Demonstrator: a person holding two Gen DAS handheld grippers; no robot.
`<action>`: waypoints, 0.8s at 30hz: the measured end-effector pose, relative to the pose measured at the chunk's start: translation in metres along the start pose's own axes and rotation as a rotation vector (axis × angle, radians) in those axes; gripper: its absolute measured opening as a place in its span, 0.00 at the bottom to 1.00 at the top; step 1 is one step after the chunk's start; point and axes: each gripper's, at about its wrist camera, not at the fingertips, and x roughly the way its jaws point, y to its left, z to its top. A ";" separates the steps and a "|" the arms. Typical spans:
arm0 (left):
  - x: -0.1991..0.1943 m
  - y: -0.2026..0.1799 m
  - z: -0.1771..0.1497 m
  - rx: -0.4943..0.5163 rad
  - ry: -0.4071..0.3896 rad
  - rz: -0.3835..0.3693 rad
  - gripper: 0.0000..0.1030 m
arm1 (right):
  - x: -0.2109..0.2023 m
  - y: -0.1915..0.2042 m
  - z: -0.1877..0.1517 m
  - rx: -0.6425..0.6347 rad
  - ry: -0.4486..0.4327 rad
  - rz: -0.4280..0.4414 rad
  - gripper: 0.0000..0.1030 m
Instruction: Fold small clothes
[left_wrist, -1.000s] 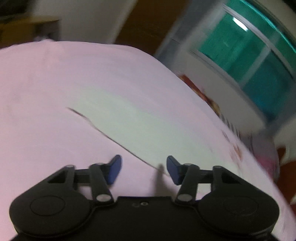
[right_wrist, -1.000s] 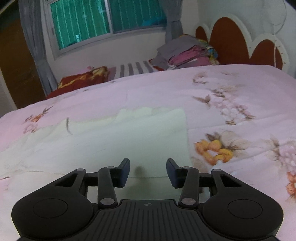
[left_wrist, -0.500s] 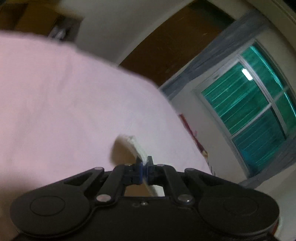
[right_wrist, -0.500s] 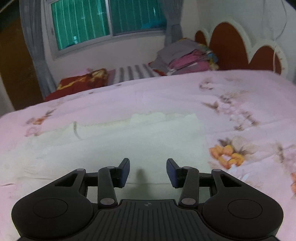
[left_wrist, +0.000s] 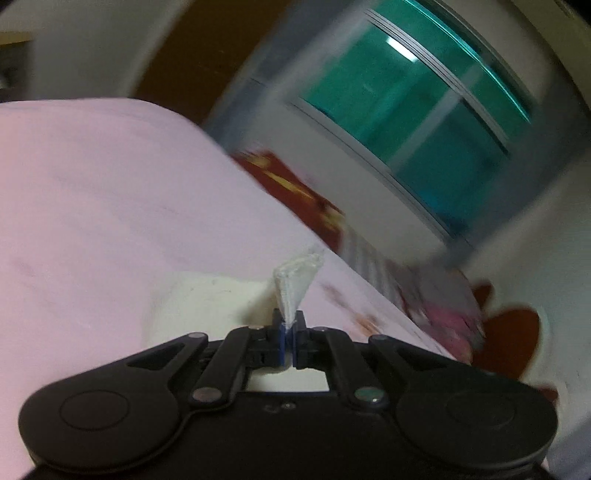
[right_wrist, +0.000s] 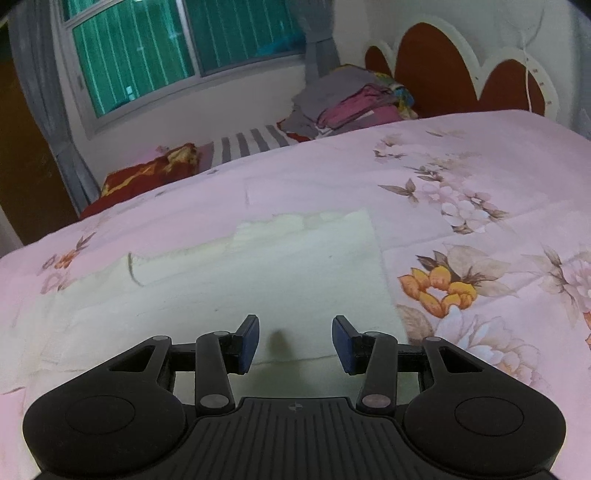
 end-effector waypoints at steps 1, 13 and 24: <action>0.010 -0.020 -0.005 0.031 0.019 -0.020 0.03 | -0.001 -0.003 0.001 0.007 -0.002 0.001 0.43; 0.085 -0.192 -0.140 0.369 0.303 -0.234 0.03 | -0.019 -0.040 0.015 0.075 -0.020 0.024 0.43; 0.093 -0.235 -0.233 0.493 0.452 -0.271 0.27 | -0.036 -0.089 0.022 0.134 -0.007 0.041 0.44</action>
